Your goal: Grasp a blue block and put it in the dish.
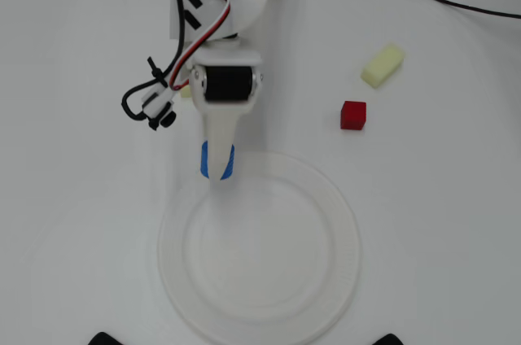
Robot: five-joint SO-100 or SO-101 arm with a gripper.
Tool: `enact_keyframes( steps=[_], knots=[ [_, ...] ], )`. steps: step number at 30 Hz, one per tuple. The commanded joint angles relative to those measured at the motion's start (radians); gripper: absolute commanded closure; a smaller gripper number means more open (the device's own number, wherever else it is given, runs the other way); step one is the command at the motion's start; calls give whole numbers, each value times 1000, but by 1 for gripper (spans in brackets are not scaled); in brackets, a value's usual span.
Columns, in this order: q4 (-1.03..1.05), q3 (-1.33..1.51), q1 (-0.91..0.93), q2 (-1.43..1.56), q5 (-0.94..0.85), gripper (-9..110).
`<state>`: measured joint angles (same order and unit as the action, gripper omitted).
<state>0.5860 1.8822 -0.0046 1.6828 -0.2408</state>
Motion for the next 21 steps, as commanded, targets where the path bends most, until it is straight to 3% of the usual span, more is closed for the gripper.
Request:
enact_keyframes(
  steps=[1, 16, 21],
  knots=[
    [-14, -130, -21, -103, 21, 101],
    [-12, -285, -69, -367, 23, 101],
    [-2, -287, -66, -365, 26, 89]
  ],
)
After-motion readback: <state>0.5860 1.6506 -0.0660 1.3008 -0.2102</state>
